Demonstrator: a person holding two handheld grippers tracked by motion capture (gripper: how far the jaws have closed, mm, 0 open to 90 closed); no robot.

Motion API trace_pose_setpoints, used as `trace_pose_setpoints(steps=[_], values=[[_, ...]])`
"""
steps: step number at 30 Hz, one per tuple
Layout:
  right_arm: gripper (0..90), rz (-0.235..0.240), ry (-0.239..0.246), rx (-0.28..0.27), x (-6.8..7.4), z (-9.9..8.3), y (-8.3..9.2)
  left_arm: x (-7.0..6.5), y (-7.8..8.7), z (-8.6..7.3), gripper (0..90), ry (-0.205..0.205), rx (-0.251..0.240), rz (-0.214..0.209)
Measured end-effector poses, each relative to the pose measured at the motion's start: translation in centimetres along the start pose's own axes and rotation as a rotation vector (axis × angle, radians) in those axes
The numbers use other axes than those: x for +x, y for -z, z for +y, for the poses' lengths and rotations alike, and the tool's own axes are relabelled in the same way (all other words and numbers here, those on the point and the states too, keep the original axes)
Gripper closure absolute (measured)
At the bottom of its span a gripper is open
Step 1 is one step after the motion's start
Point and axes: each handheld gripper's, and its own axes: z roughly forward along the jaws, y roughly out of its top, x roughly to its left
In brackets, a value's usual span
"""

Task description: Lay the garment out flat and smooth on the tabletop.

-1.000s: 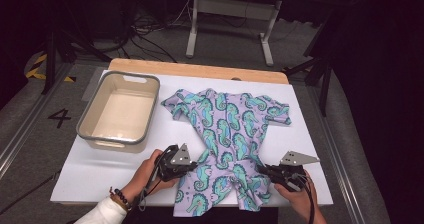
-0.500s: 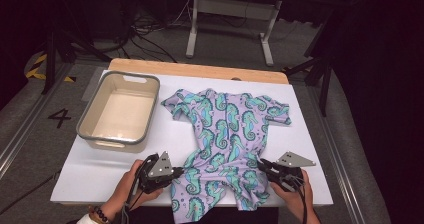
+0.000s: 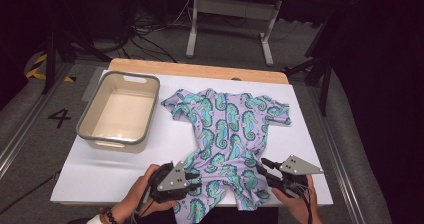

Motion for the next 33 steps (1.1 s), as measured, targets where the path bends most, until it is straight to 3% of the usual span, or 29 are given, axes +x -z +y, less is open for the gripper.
trace_pose_setpoints(steps=[2,5,8,9,13,16,18,19,23,24,28,33], values=[[73.2,0.072,0.028,0.002,1.2,0.1,0.1,-0.5,-0.9,0.2,68.7,-0.004,0.027,-0.038],[74.2,0.129,0.055,0.038,2.5,-0.2,-0.1,-0.7,-2.3,0.2,65.3,0.006,0.05,-0.097],[68.5,0.197,0.055,0.083,3.5,-0.8,-0.6,-0.9,-3.5,0.1,60.8,0.013,0.099,-0.129],[66.8,0.202,0.078,0.107,3.9,-1.1,-0.9,-1.0,-3.9,0.1,58.4,0.018,0.111,-0.135],[58.7,0.253,0.08,0.17,4.2,-1.8,-2.0,-1.0,-5.2,0.0,54.5,0.033,0.147,-0.14],[56.8,0.265,0.108,0.207,4.4,-2.1,-2.6,-0.8,-5.5,0.0,57.3,0.031,0.151,-0.137],[58.2,0.252,0.117,0.219,4.5,-2.1,-2.7,-0.6,-5.5,0.0,60.3,0.029,0.154,-0.117],[65.8,0.235,0.13,0.236,4.6,-2.2,-3.0,-0.4,-5.4,0.0,68.3,0.014,0.162,-0.123],[80.5,0.231,0.149,0.249,4.9,-2.1,-3.3,-0.1,-5.2,0.0,85.5,0.038,0.148,-0.142],[84.5,0.229,0.151,0.253,4.8,-2.1,-3.3,-0.1,-5.0,0.0,86.1,0.028,0.143,-0.167],[85.7,0.333,0.152,0.262,5.0,-1.6,-2.2,-0.6,-3.8,0.3,86.7,-0.006,0.116,-0.232],[83.3,0.479,0.199,0.273,6.8,-0.6,0.1,-2.3,-1.8,1.0,86.5,-0.067,0.083,-0.279]])
